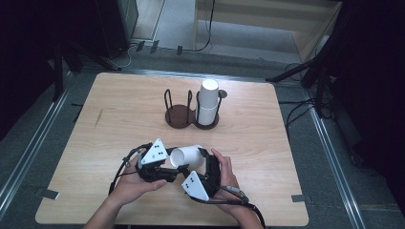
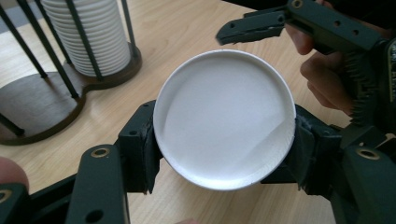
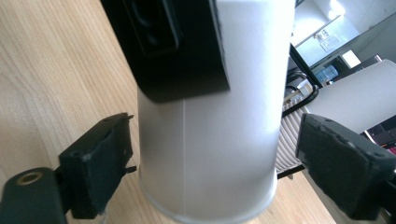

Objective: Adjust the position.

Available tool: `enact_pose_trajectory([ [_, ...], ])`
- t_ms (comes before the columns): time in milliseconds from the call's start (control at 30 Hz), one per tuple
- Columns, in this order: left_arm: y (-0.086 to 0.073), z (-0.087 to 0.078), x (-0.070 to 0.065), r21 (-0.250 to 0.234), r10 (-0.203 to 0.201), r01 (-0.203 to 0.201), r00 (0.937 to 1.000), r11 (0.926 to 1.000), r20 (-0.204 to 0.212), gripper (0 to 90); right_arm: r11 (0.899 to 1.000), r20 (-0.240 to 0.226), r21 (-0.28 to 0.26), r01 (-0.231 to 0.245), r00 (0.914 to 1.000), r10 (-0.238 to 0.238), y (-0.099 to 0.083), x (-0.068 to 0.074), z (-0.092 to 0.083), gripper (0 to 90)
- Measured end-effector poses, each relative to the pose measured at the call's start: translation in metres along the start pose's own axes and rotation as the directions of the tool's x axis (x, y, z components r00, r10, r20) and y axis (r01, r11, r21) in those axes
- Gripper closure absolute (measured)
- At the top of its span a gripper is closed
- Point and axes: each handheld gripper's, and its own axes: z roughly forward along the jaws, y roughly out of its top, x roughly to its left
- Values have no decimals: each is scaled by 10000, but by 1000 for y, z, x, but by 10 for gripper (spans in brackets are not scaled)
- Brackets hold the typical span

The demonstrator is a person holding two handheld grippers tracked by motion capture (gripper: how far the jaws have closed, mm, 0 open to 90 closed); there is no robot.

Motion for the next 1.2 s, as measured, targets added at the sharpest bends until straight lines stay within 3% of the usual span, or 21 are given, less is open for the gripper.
enact_pose_trajectory([
  [133,0,-3,4,-214,-10,5,9996,9998,-271,365,9999,80,2,-121,9999,121,0,-4,-1,83],
  [167,-1,-6,5,-479,7,-24,9994,9988,-351,365,9994,120,10,-332,9994,332,0,-6,-2,77],
  [400,-2,-12,8,-1112,-94,8,9970,9938,-770,365,9948,353,-4,-1017,9942,1016,0,-13,-4,70],
  [567,-4,-16,12,-1743,-386,150,9904,9846,-1324,366,9880,583,106,-1538,9865,1529,-1,-14,-3,71],
  [667,-6,-19,14,-2385,-599,192,9845,9709,-1647,366,9800,710,228,-1975,9781,1954,-1,-16,-2,71],
  [733,-6,-19,15,-2520,-627,174,9829,9676,-1729,365,9785,772,233,-2050,9762,2027,-1,-17,-2,71],
  [767,-7,-20,15,-2615,-627,140,9819,9651,-1789,366,9725,866,303,-2310,9699,2277,-1,-18,-2,70],
  [800,-7,-19,15,-2758,-678,141,9802,9611,-1860,366,9725,866,303,-2310,9699,2277,-1,-18,-2,70],
  [833,-9,-19,15,-2973,-732,127,9784,9547,-1935,365,9653,968,393,-2581,9625,2534,-2,-20,-2,62],
  [900,-9,-19,16,-3088,-773,129,9772,9510,-1975,365,9615,1033,411,-2717,9583,2664,-2,-21,-1,58],
  [933,-10,-19,16,-3198,-828,166,9774,9473,-1946,365,9491,1095,492,-3112,9462,3045,-2,-24,-1,51],
  [1033,-11,-19,16,-3319,-842,152,9772,9432,-1947,365,9263,1134,532,-3730,9239,3655,-3,-29,-1,46],
  [1067,-11,-19,16,-3364,-837,137,9774,9416,-1944,365,9263,1134,532,-3730,9239,3655,-3,-29,-1,46],
  [1100,-12,-18,17,-3434,-856,137,9770,9391,-1951,365,9132,1090,517,-4042,9112,3972,-3,-31,-1,47],
  [1133,-12,-18,17,-3434,-856,137,9770,9391,-1951,365,9132,1090,517,-4042,9112,3972,-3,-31,-1,47],
  [1167,-12,-18,17,-3478,-857,115,9763,9375,-1988,365,9027,1083,511,-4273,9009,4203,-3,-33,-2,56],
  [1200,-12,-18,17,-3518,-854,104,9764,9360,-1986,365,9027,1083,511,-4273,9009,4203,-3,-33,-2,56],
])
